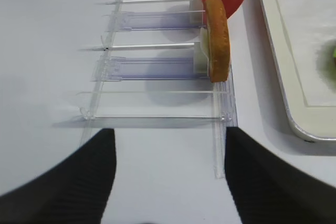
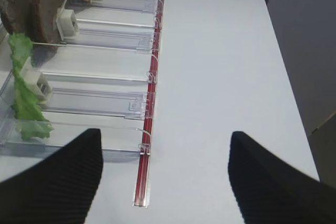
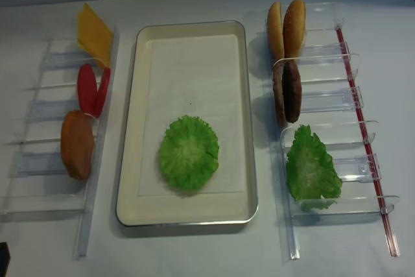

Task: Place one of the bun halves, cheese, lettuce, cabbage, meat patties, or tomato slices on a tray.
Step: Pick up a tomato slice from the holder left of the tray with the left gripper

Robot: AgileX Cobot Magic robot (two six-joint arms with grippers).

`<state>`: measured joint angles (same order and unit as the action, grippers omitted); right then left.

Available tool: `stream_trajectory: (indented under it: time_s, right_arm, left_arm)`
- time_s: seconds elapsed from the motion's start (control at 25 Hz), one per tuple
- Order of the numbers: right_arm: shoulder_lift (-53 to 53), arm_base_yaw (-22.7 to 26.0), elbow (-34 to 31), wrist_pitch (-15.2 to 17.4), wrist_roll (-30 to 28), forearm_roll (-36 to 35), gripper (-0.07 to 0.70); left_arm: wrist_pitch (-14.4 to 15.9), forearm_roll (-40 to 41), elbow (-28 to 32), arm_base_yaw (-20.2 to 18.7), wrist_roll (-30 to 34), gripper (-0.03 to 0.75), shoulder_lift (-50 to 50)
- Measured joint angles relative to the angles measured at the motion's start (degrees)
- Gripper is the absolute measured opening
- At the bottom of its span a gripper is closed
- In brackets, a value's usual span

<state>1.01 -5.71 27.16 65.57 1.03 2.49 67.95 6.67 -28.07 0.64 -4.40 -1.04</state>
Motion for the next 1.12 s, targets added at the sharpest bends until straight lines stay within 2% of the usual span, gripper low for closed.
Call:
stream_trajectory:
  time_s: [0.28, 0.44, 0.56, 0.8, 0.96, 1.12]
  right_arm:
    - [0.0, 0.0, 0.0, 0.0, 0.0, 0.0, 0.514]
    - [0.0, 0.0, 0.0, 0.0, 0.0, 0.0, 0.514]
    - [0.0, 0.0, 0.0, 0.0, 0.0, 0.0, 0.514]
    - [0.0, 0.0, 0.0, 0.0, 0.1, 0.22, 0.514]
    - [0.0, 0.0, 0.0, 0.0, 0.51, 0.33, 0.514]
    - [0.0, 0.0, 0.0, 0.0, 0.63, 0.33, 0.514]
  left_arm:
    - [-0.4, -1.41, -0.22, 0.0, 1.8, 0.438, 0.0]
    - [-1.05, -3.25, -3.49, 0.0, 4.88, 0.438, 2.16]
    - [-2.67, -4.2, -6.73, 0.0, 7.55, 0.438, 9.62]
    - [-10.26, -14.61, -12.14, 0.0, 13.1, 0.438, 25.27]
    - [-11.36, -15.94, -16.26, -0.23, 17.1, 0.438, 36.57]
    - [-12.74, -16.56, -20.83, -3.15, 19.4, 0.438, 46.16]
